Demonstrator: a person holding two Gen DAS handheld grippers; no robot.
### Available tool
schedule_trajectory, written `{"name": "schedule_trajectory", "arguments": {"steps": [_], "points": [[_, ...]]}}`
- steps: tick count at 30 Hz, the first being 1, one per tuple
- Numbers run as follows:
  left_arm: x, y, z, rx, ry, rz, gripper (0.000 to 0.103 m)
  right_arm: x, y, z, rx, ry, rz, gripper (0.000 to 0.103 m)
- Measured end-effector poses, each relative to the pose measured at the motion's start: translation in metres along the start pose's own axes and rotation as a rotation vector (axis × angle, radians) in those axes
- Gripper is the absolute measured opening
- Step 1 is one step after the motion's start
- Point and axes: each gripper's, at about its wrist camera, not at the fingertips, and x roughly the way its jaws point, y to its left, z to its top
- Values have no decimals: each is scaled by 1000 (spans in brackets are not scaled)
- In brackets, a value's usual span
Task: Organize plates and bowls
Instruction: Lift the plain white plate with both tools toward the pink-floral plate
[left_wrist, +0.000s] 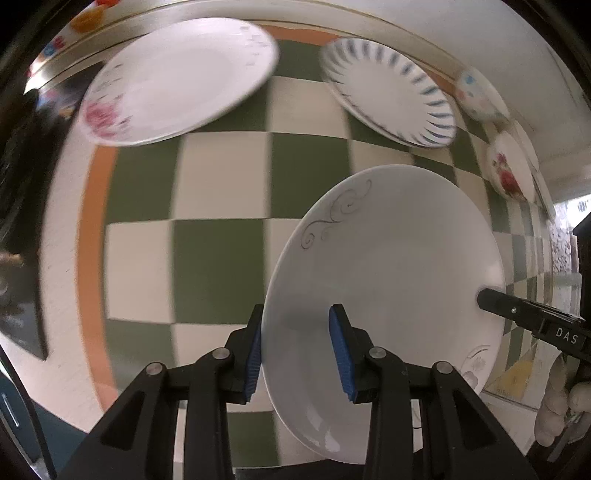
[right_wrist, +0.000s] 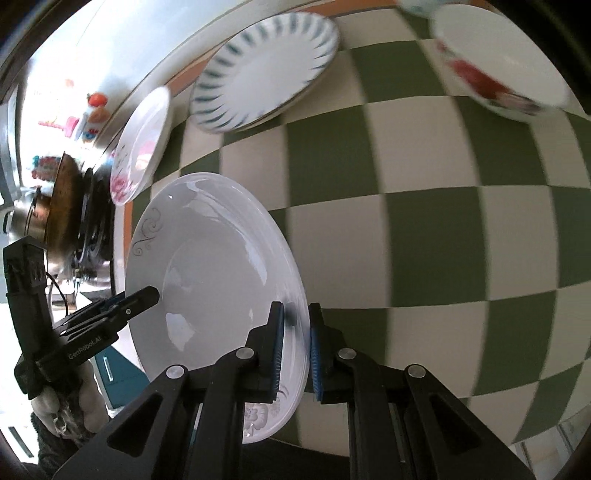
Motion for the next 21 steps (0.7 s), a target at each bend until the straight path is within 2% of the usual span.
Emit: {"name": "schedule_trajectory", "arguments": {"steps": [8, 13, 21], "points": [[20, -44, 15, 73, 26, -1, 31, -14, -50, -1, 74, -25, -10, 15], [30, -51, 16, 83, 44, 2, 31, -19, -82, 2, 98, -24, -2, 15], [44, -54, 26, 74, 70, 19, 31, -12, -95, 10, 99, -11, -6, 15]]}}
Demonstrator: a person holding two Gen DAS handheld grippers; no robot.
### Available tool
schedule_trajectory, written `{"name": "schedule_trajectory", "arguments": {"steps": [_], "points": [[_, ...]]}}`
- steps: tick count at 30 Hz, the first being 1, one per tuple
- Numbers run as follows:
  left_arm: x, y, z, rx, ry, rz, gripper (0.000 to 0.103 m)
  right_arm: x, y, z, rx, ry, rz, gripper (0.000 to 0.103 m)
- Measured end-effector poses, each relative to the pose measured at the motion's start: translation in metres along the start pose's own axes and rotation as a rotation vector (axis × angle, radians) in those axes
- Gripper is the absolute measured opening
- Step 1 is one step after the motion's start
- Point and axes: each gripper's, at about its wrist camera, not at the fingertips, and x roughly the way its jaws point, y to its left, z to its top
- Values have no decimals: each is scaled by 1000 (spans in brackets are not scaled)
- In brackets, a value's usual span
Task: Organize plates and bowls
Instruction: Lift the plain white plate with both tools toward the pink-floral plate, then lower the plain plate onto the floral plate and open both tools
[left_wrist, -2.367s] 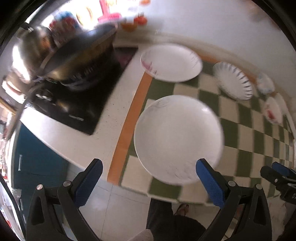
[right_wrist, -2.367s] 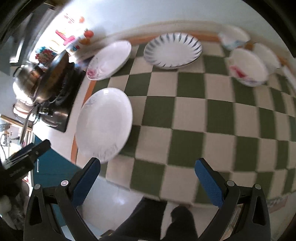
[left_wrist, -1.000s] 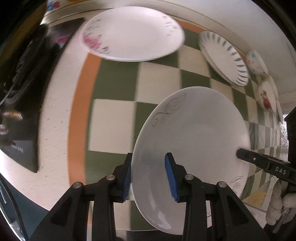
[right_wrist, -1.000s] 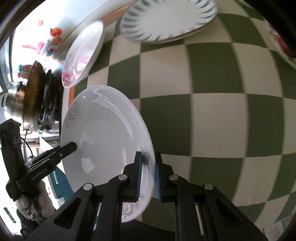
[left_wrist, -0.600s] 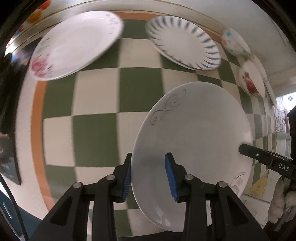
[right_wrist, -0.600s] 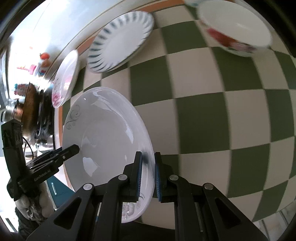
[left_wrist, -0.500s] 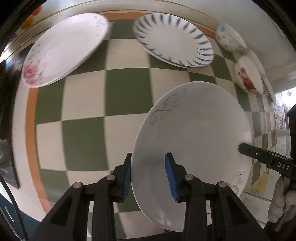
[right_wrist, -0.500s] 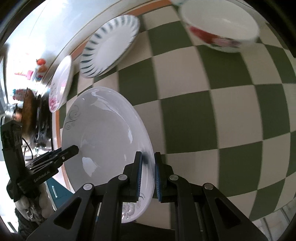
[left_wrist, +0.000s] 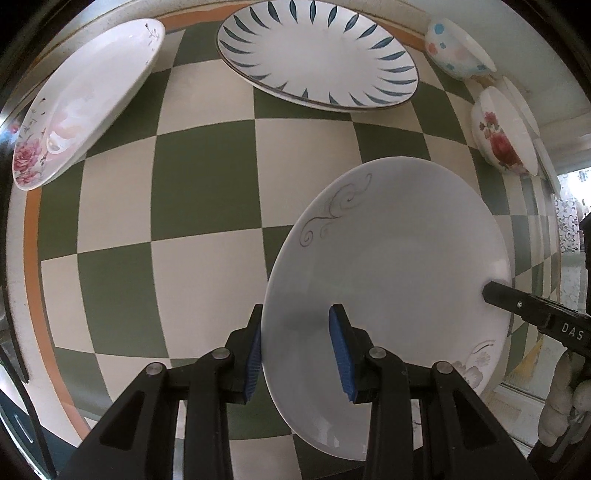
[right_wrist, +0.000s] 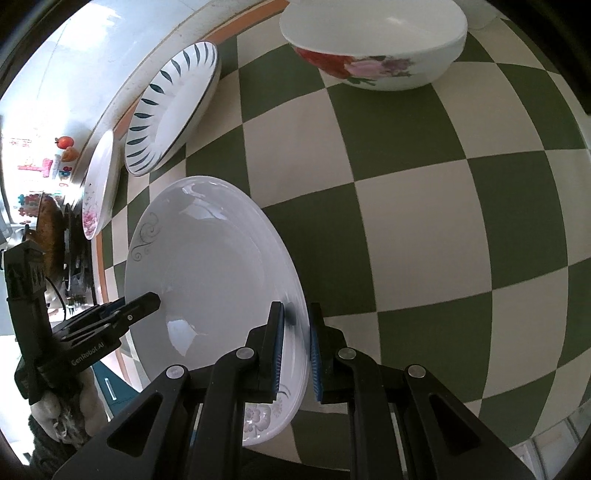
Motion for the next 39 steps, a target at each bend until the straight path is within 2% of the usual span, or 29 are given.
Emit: {"name": "schedule_trajectory", "arguments": {"steps": [6, 11, 16, 20, 22, 24, 26, 29, 33, 35, 37, 39], "points": [[6, -5, 7, -5, 9, 17, 31, 5, -3, 4, -15, 13, -7, 15], [7, -5, 14, -28, 18, 13, 31, 7, -10, 7, 1, 36, 20, 15], [-20, 2, 18, -59, -23, 32, 31, -7, -16, 9, 20, 40, 52, 16], [-69, 32, 22, -155, -120, 37, 32, -56, 2, 11, -50, -46, 32, 17], [-89, 52, 23, -224, -171, 48, 34, -81, 29, 14, -134, -86, 48, 22], [-103, 88, 30, -310, -212, 47, 39, -92, 57, 21, -205, -120, 45, 50], [-108, 123, 39, -392, -238, 62, 40, -92, 95, 35, -269, -135, 84, 62], [-96, 167, 43, -483, -235, 52, 40, -67, 153, 66, -339, -84, 132, 63], [-76, 220, 55, -583, -217, 31, 40, -16, 227, 111, -432, -43, 129, 63], [-69, 236, 59, -598, -211, 26, 40, 14, 260, 143, -445, -6, 150, 62], [-59, 251, 68, -608, -201, 26, 40, 38, 286, 166, -463, 2, 132, 62], [-50, 261, 75, -620, -193, 21, 40, 64, 307, 188, -489, 18, 114, 56]]}}
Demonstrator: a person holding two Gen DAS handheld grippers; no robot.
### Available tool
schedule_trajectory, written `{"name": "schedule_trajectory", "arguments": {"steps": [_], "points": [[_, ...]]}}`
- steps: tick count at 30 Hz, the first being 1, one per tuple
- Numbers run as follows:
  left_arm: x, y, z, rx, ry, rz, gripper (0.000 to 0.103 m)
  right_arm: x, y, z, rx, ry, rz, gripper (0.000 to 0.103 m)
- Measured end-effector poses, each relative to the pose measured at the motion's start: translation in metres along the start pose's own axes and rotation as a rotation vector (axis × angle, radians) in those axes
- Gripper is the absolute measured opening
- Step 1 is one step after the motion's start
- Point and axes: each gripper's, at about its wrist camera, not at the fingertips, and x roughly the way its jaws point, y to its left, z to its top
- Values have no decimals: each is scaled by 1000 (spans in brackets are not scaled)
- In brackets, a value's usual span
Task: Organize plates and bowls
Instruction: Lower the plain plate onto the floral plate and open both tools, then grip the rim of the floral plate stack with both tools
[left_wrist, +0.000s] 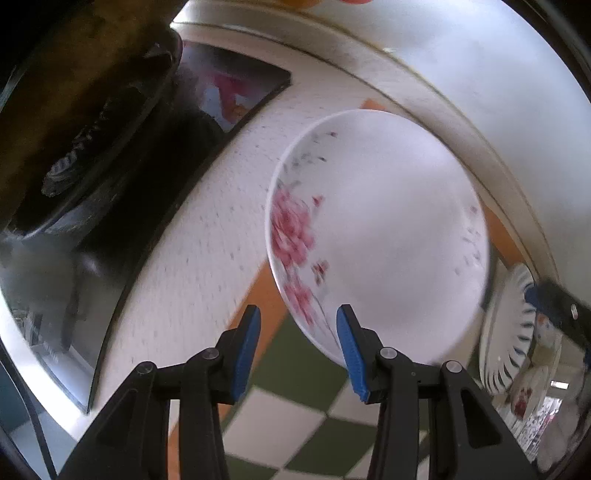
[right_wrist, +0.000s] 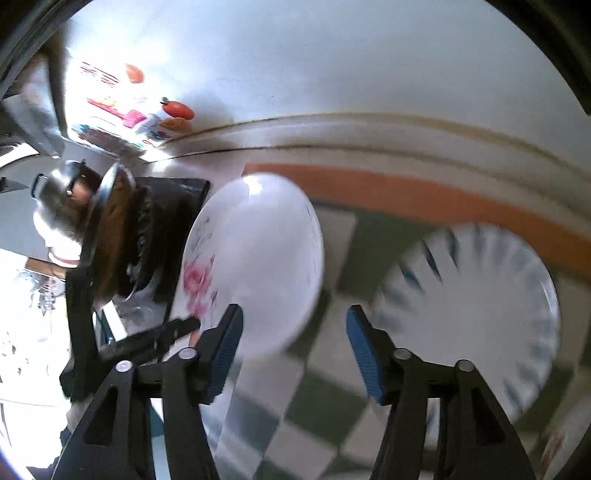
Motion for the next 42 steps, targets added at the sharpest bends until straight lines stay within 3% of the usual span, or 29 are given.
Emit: {"name": "schedule_trajectory", "arguments": {"steps": [5, 6, 8, 11, 17, 29, 42], "points": [[19, 5, 20, -14, 15, -6, 39, 56, -4, 49, -8, 62, -62, 42], [22, 5, 23, -16, 15, -9, 38, 64, -7, 54, 3, 75, -59, 35], [26, 4, 28, -13, 10, -28, 27, 79, -14, 63, 34, 99, -46, 24], [28, 2, 30, -11, 4, -36, 24, 91, -21, 67, 71, 113, -1, 12], [26, -3, 29, 15, -11, -28, 24, 87, -20, 63, 52, 93, -1, 11], [-14, -41, -3, 112, -63, -44, 24, 22, -22, 25, 26, 12, -11, 7], [-69, -100, -67, 302, -92, -89, 24, -91, -54, -78, 114, -135, 12, 7]]}}
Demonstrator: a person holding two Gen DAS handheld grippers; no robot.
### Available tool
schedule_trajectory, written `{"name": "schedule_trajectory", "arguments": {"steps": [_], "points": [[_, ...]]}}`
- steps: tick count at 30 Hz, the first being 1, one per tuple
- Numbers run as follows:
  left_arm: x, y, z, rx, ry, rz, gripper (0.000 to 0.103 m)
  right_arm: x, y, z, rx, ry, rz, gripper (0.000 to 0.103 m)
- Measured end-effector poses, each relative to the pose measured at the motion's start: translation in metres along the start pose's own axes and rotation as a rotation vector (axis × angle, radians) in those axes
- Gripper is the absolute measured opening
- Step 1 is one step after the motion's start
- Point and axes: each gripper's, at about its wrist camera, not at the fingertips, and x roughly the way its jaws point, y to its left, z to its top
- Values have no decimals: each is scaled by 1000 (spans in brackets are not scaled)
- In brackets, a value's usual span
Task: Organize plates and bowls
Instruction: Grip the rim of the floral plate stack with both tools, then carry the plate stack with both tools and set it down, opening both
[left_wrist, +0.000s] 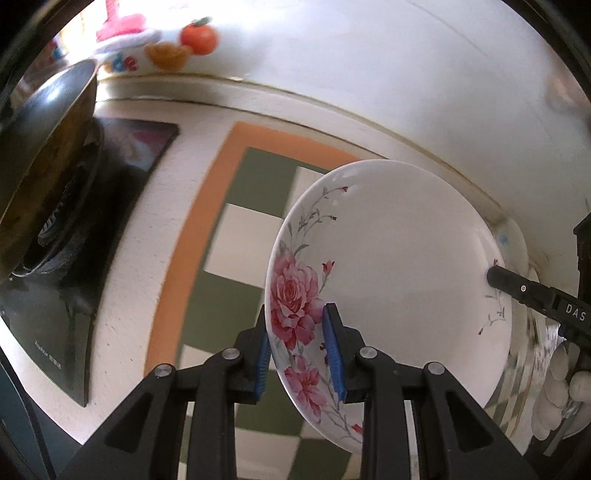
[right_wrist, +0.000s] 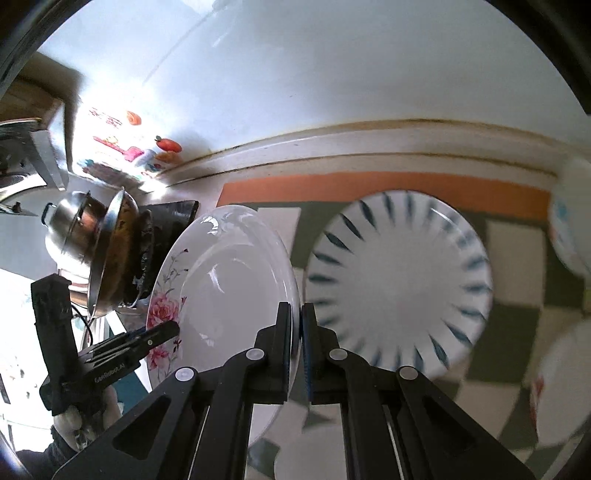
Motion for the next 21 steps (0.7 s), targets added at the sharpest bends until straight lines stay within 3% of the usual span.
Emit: {"name": "schedule_trajectory", "arguments": {"steps": [7, 13, 21], "points": [[-16, -47, -32, 105, 8, -37, 24, -67, -38, -66, 75, -74, -5, 7], [-3, -81, -57, 195, 49, -60, 24, -100, -71, -122, 156, -105, -10, 7], [30, -109, -95, 285, 147, -52, 24, -92, -119, -194, 259, -46, -30, 7]]}}
